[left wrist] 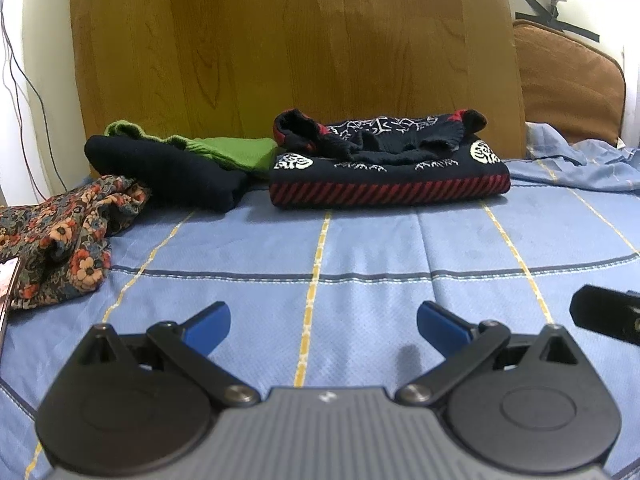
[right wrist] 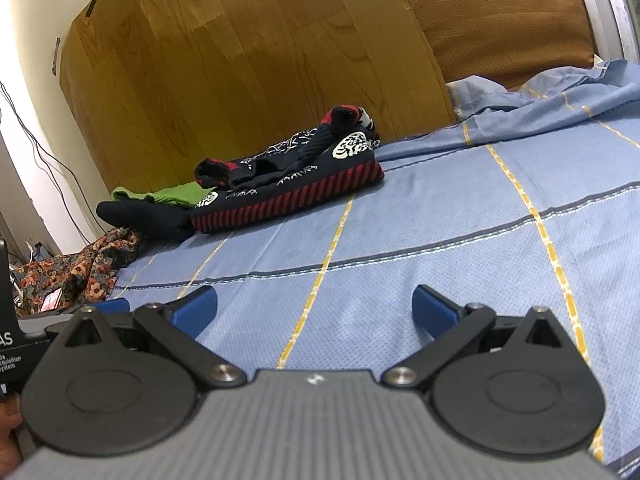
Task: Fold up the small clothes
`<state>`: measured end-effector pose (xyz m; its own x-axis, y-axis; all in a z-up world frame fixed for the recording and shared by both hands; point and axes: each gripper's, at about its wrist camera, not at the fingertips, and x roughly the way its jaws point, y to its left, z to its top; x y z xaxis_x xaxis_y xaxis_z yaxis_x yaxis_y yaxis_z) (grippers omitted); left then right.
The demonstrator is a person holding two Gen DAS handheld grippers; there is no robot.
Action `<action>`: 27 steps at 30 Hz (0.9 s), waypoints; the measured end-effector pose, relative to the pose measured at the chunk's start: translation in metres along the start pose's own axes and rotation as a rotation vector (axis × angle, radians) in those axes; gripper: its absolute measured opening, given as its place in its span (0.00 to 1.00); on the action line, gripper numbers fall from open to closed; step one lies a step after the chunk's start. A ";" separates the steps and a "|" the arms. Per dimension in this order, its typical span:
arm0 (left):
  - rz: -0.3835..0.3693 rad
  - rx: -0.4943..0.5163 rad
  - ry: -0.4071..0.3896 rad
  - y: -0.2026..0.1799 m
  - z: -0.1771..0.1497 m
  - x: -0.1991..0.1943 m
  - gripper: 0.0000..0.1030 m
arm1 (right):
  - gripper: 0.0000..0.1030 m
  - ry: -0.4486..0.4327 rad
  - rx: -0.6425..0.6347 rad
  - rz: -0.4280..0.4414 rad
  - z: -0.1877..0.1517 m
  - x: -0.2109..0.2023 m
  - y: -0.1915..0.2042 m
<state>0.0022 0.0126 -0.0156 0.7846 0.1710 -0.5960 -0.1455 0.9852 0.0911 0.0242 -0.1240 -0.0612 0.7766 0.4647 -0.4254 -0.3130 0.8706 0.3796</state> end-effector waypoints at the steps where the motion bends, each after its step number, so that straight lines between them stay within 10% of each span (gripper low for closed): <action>1: -0.002 0.002 0.000 0.000 0.000 0.000 1.00 | 1.00 0.000 0.001 0.001 0.000 0.000 0.000; 27: 0.055 0.031 0.035 -0.003 -0.002 0.003 1.00 | 1.00 -0.022 0.023 0.020 0.001 -0.005 0.000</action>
<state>0.0040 0.0102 -0.0192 0.7542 0.2250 -0.6169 -0.1689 0.9743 0.1489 0.0205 -0.1265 -0.0586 0.7822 0.4782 -0.3994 -0.3160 0.8569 0.4072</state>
